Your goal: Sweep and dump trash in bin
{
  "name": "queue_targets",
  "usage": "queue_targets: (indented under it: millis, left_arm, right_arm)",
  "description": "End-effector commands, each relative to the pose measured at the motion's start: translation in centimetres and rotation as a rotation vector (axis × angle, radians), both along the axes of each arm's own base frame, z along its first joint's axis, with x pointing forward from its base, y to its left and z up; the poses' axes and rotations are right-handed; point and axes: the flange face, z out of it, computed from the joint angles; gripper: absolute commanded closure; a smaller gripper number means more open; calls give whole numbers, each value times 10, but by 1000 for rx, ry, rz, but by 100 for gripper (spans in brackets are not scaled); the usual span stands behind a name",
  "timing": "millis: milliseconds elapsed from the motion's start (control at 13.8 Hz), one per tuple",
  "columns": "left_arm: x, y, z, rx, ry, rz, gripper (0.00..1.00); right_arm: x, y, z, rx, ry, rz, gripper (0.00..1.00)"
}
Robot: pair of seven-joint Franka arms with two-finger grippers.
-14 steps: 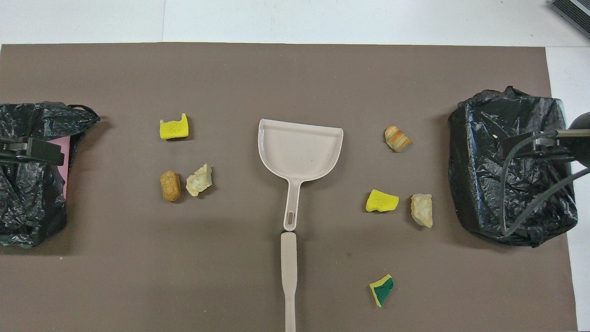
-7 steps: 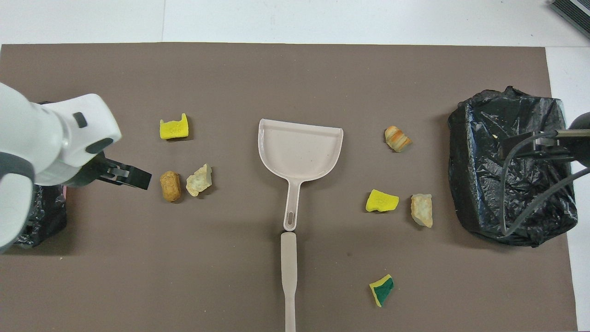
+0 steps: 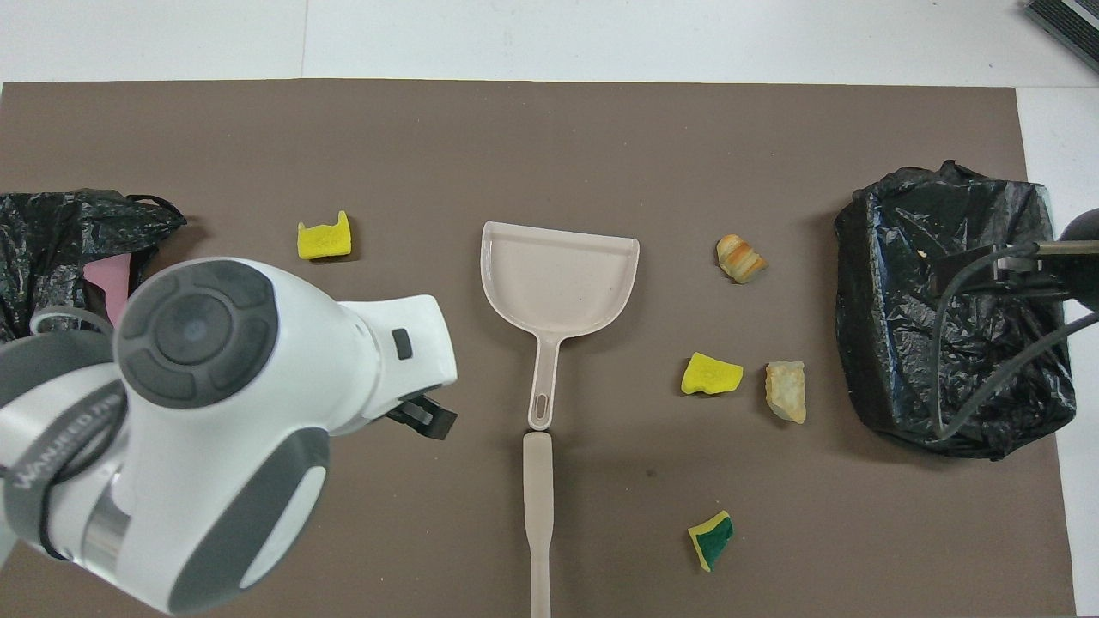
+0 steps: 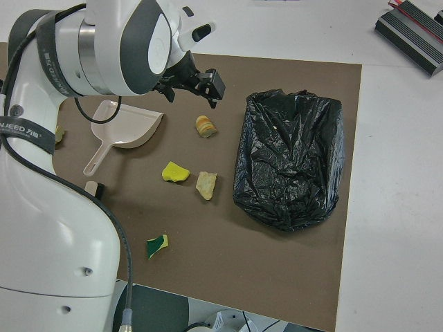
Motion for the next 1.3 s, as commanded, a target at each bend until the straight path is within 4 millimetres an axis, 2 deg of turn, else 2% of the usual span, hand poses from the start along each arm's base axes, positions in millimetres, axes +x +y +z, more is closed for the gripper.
queue_targets:
  millis: [0, 289, 434, 579, 868, 1013, 1230]
  left_arm:
    - [-36, -22, -16, -9, 2, 22, 0]
    - [-89, -60, -45, -4, 0, 70, 0]
    - [-119, -78, -67, 11, 9, 82, 0]
    - [-155, -96, -98, 9, 2, 107, 0]
    - [-201, -112, -142, 6, -7, 166, 0]
    - [-226, -119, -164, -6, -14, 213, 0]
    - [-251, -124, -179, 11, -9, 297, 0]
  right_arm:
    - [0, -3, 1, 20, 2, 26, 0]
    - [0, -3, 0, 22, 0, 15, 0]
    - [5, 5, -3, 24, -38, 25, 0]
    - [10, 15, -19, 22, -25, 10, 0]
    - [27, 69, -56, 25, -24, -45, 0]
    - [40, 113, -82, 31, -36, -66, 0]
    - [41, 192, -120, 36, -31, -92, 0]
